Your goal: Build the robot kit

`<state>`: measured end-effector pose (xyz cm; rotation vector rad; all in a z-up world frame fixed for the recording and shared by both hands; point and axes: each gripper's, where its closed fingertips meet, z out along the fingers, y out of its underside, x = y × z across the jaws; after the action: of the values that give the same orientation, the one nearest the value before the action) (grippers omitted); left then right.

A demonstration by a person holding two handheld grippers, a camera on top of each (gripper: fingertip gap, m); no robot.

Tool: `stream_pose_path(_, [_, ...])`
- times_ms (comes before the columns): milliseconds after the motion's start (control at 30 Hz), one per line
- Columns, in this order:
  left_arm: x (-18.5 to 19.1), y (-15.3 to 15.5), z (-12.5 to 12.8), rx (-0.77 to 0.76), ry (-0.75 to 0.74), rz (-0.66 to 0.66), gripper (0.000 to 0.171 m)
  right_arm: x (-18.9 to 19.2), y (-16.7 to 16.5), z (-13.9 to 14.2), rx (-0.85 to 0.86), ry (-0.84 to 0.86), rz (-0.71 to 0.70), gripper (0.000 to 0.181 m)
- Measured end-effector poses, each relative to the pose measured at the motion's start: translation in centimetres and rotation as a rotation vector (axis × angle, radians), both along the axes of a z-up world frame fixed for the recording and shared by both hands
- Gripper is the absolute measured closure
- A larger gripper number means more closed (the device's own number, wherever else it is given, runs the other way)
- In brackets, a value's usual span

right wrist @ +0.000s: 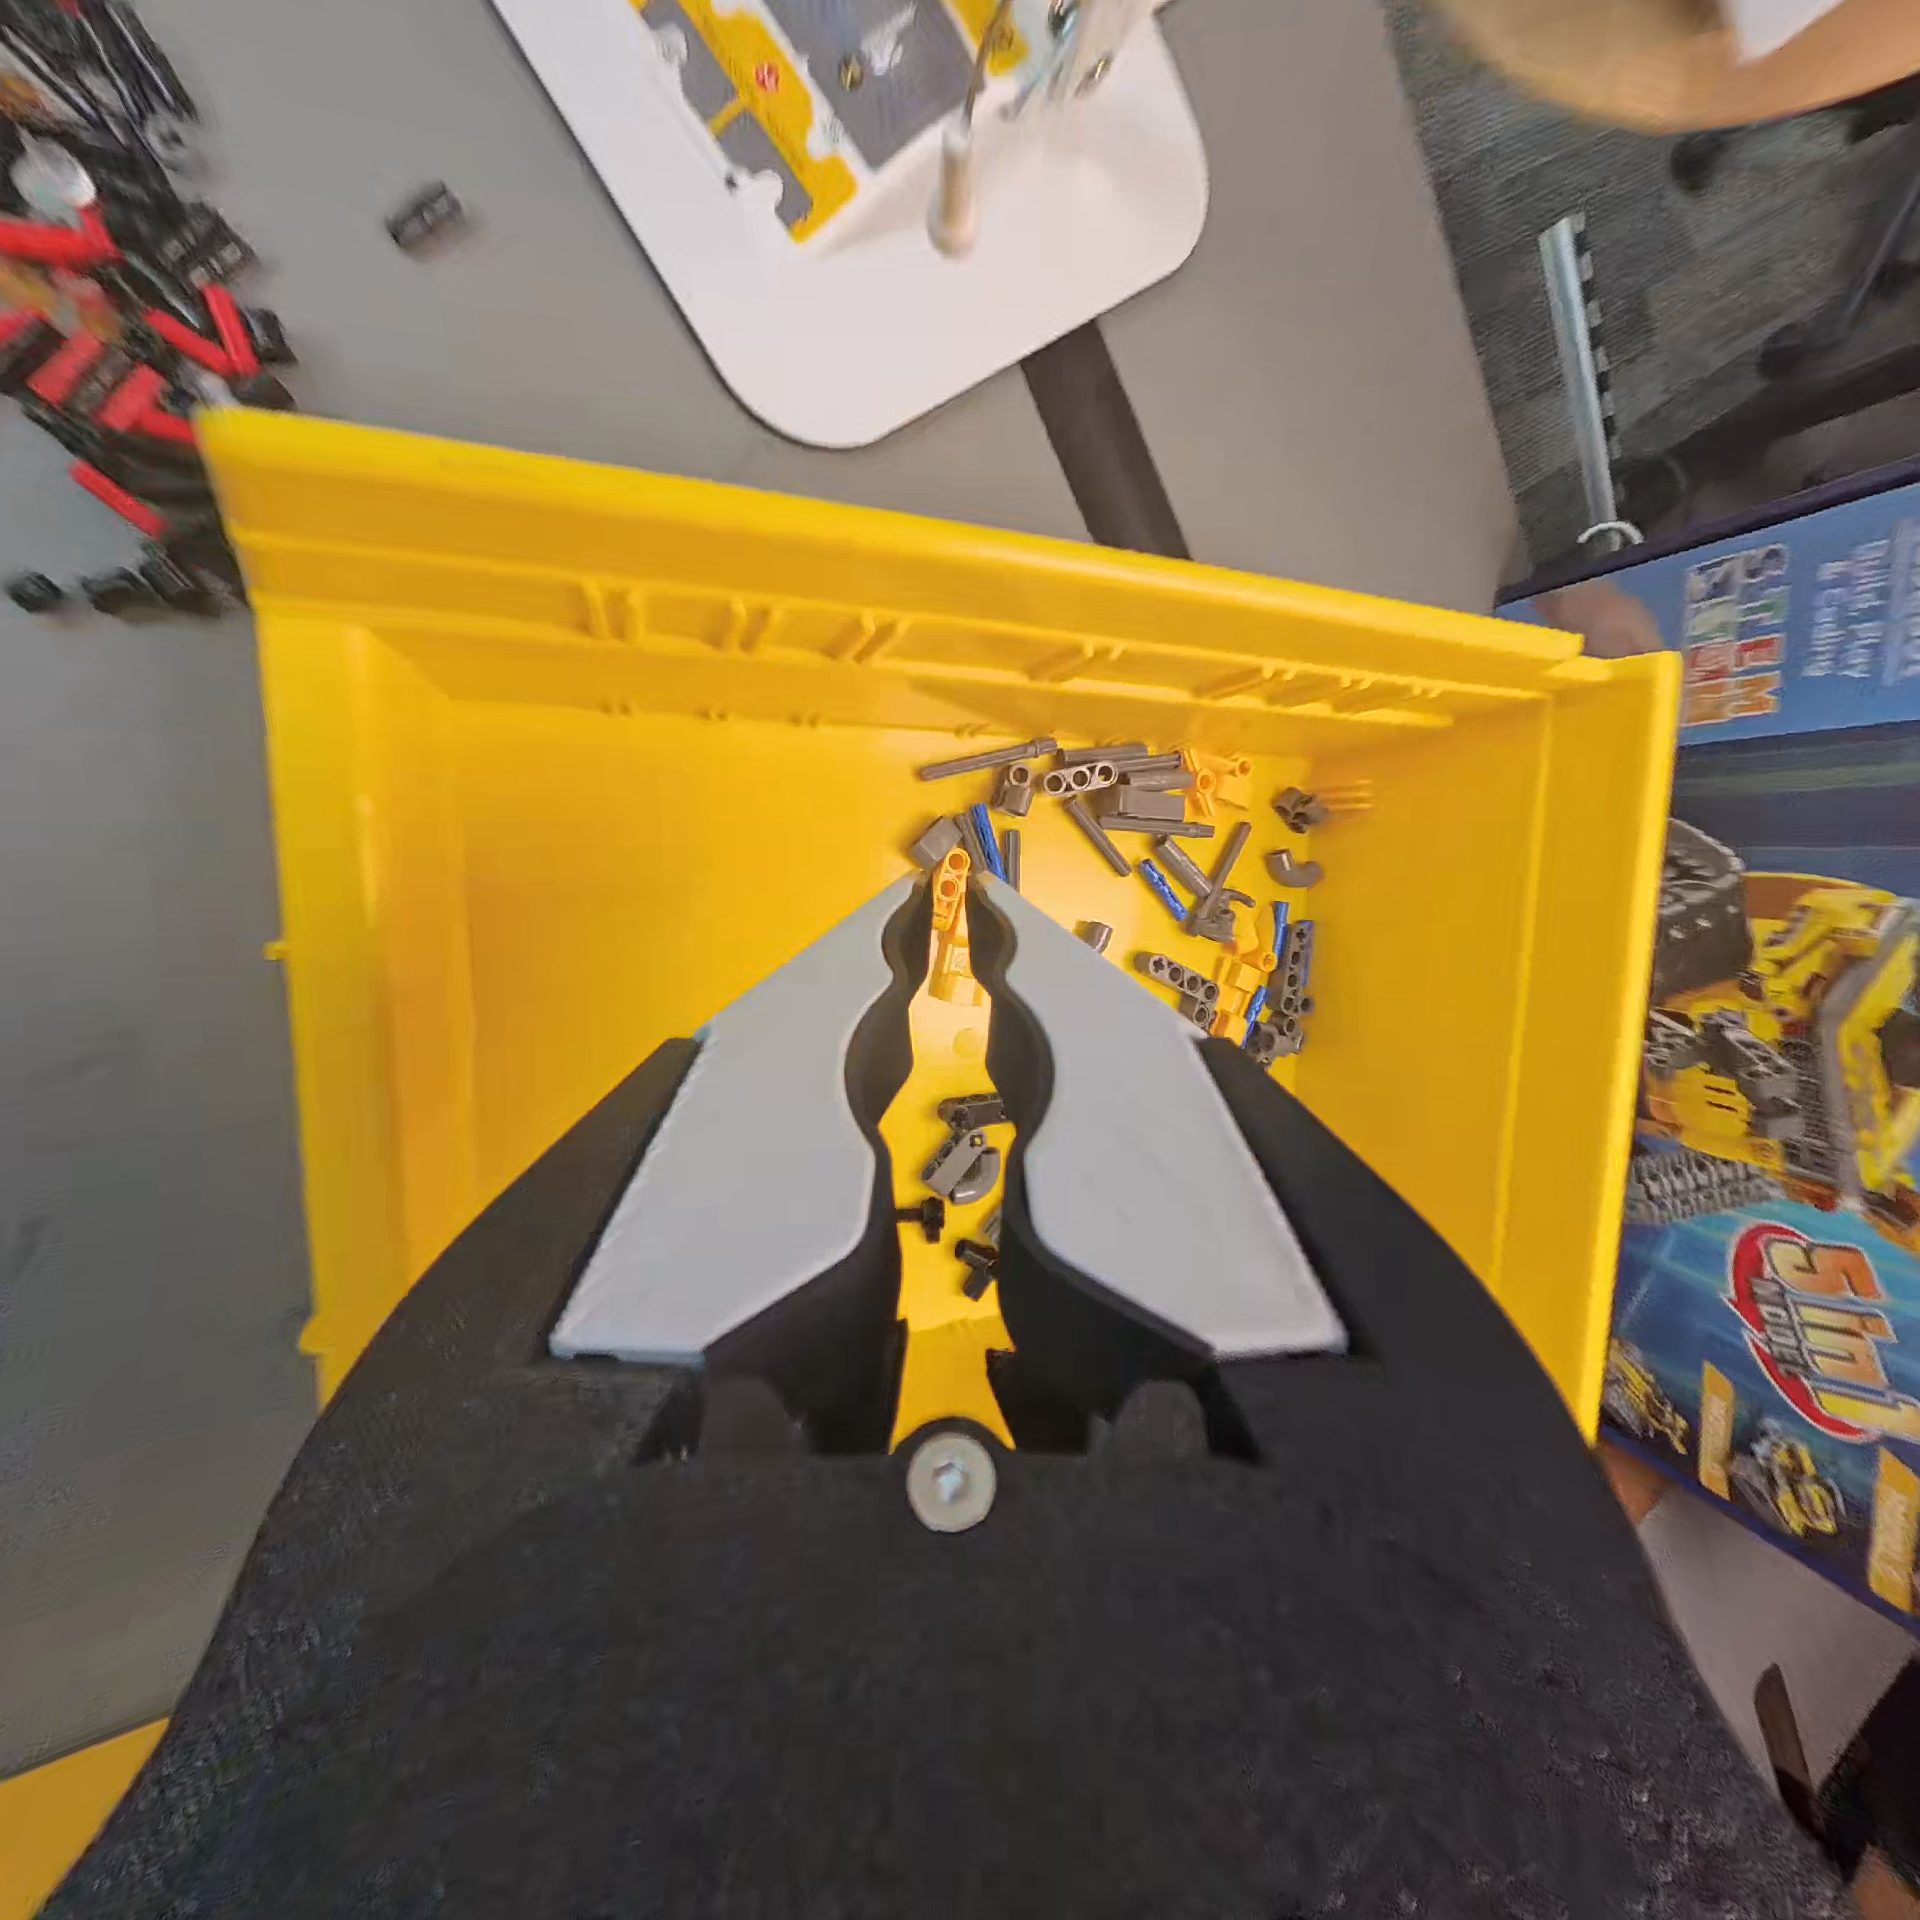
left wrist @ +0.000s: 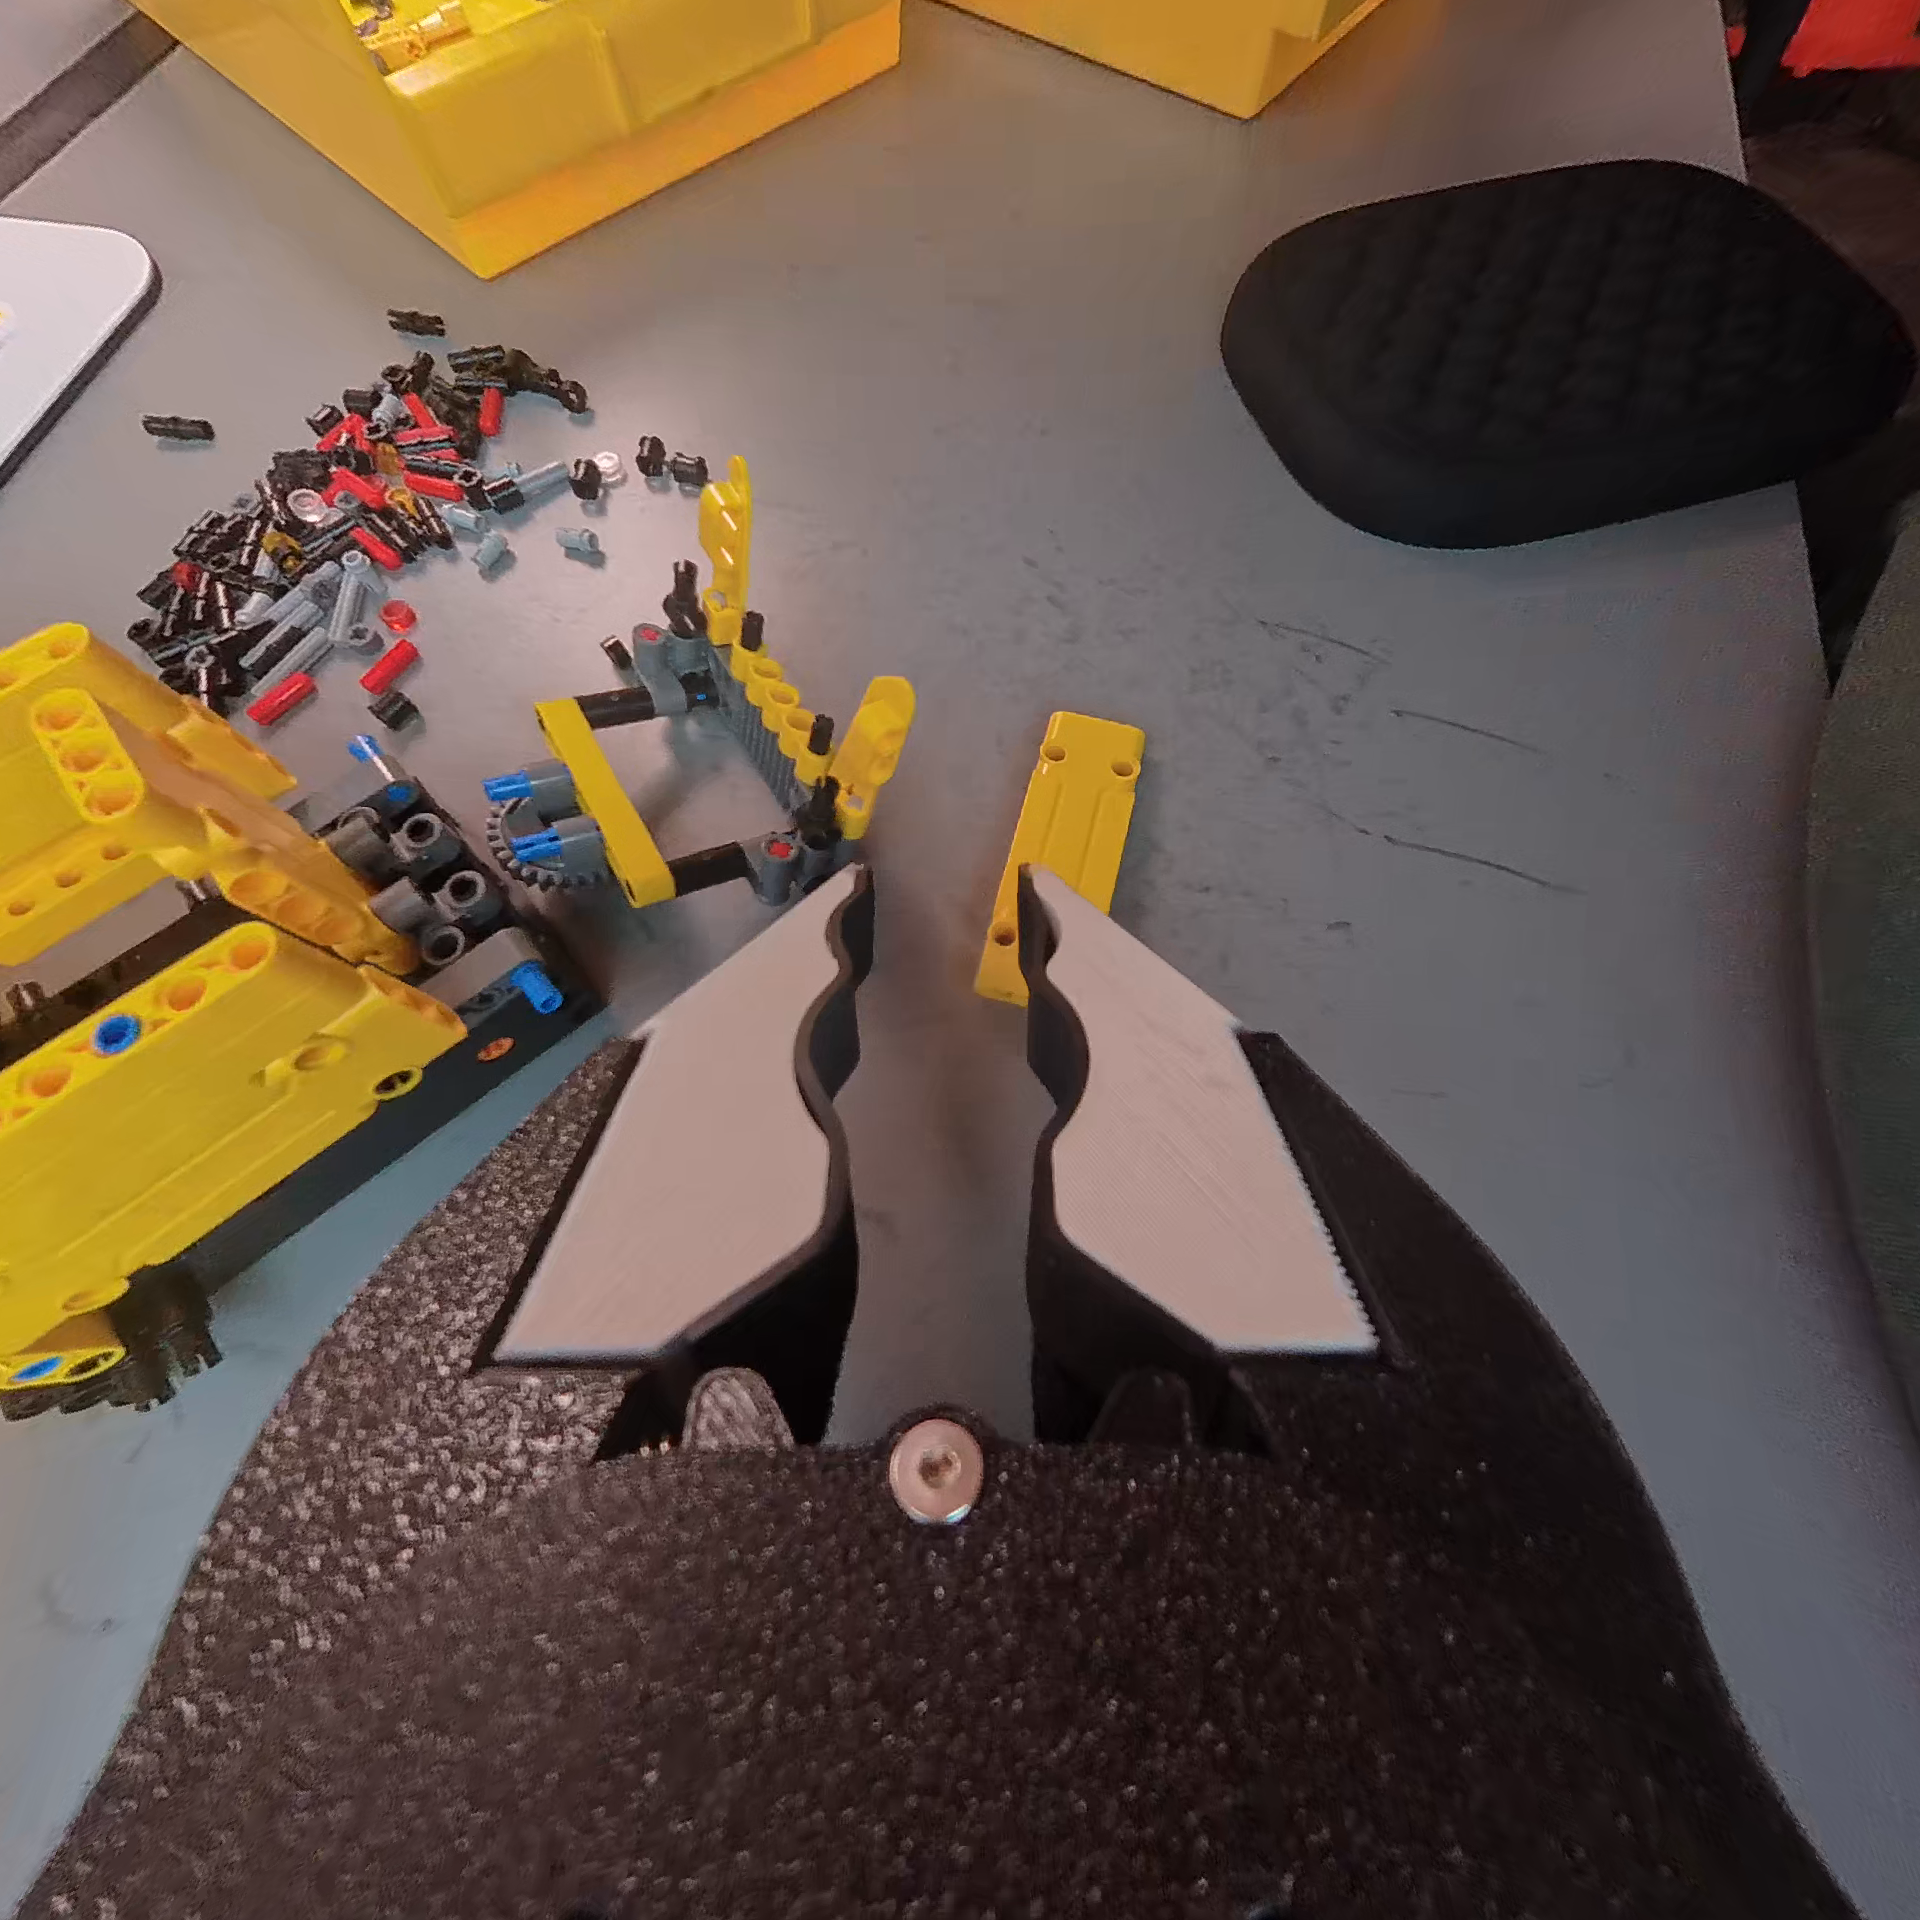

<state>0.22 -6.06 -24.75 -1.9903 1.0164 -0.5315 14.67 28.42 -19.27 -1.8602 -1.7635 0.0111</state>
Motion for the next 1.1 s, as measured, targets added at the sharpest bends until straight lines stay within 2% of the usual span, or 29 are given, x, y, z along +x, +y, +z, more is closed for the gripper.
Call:
stream_pose_path(133, [-0.3,0.3,0.0,-0.010,-0.025,0.016,0.146,0.8,2.8,-4.5,-0.071,-0.138,0.019,0.174])
stream_pose_path(267, [-0.5,0.5,0.1,-0.040,-0.064,0.025,0.147,0.3,4.1,-6.1,-0.114,-0.156,0.046,0.177])
stream_pose_path(533, [-0.7,0.7,0.6,-0.070,-0.123,0.035,0.146,0.4,3.8,-7.1,-0.157,-0.199,0.121,0.179])
stream_pose_path(700, [-0.7,0.7,0.6,-0.078,-0.130,0.028,0.145,0.6,3.3,-6.8,-0.144,-0.203,0.138,0.169])
stream_pose_path(1100, [-0.9,0.9,0.7,-0.106,-0.165,0.040,0.145,-0.1,3.7,-7.6,-0.235,-0.190,0.124,0.177])
